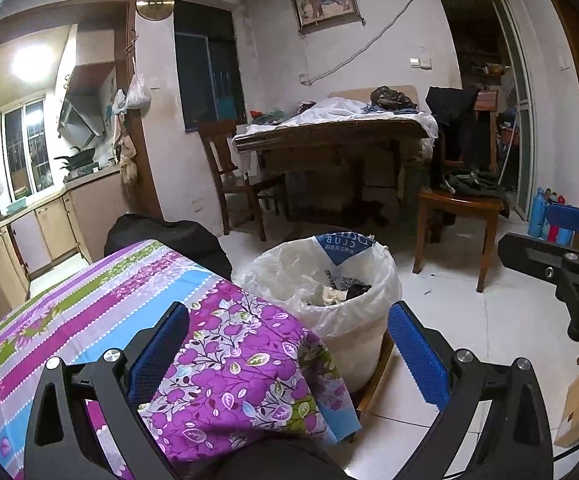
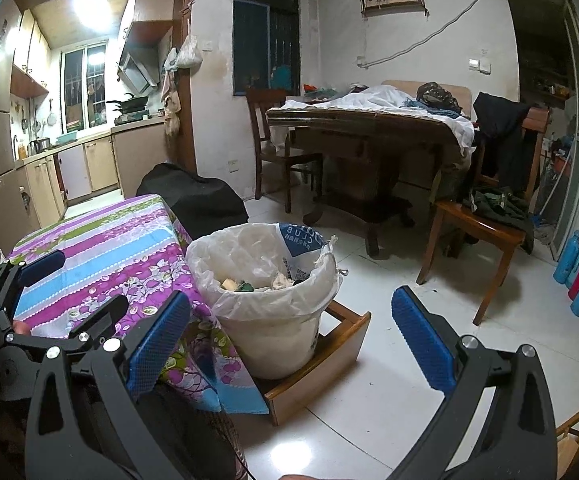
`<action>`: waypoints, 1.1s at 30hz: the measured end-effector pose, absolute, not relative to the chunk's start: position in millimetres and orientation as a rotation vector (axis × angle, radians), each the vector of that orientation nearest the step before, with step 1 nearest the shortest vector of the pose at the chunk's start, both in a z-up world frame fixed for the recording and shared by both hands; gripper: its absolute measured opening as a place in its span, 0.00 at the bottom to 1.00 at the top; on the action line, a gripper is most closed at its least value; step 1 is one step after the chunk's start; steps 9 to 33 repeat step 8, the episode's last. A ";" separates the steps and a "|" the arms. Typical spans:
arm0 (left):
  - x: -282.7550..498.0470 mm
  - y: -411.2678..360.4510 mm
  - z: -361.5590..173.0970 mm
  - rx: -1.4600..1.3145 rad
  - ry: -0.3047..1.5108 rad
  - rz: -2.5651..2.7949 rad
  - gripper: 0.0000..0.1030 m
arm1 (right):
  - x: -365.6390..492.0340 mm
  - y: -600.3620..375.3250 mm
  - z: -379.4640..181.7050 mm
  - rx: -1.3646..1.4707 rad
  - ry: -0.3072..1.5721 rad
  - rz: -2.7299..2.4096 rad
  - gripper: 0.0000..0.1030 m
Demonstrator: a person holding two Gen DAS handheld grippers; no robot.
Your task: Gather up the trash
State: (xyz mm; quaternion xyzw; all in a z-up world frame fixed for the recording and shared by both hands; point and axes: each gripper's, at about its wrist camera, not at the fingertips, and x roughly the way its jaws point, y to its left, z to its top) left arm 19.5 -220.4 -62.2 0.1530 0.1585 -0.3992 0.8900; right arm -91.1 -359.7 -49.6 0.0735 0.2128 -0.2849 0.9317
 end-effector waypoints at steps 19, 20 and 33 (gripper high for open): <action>24.0 -226.2 -67.5 0.349 0.366 -0.807 0.96 | -91.6 -364.8 -53.4 0.174 0.448 -0.548 0.95; 24.0 -226.2 -67.5 0.349 0.366 -0.807 0.96 | -91.6 -364.8 -53.4 0.174 0.448 -0.548 0.95; 24.0 -226.2 -67.5 0.349 0.366 -0.807 0.96 | -91.6 -364.8 -53.4 0.174 0.448 -0.548 0.95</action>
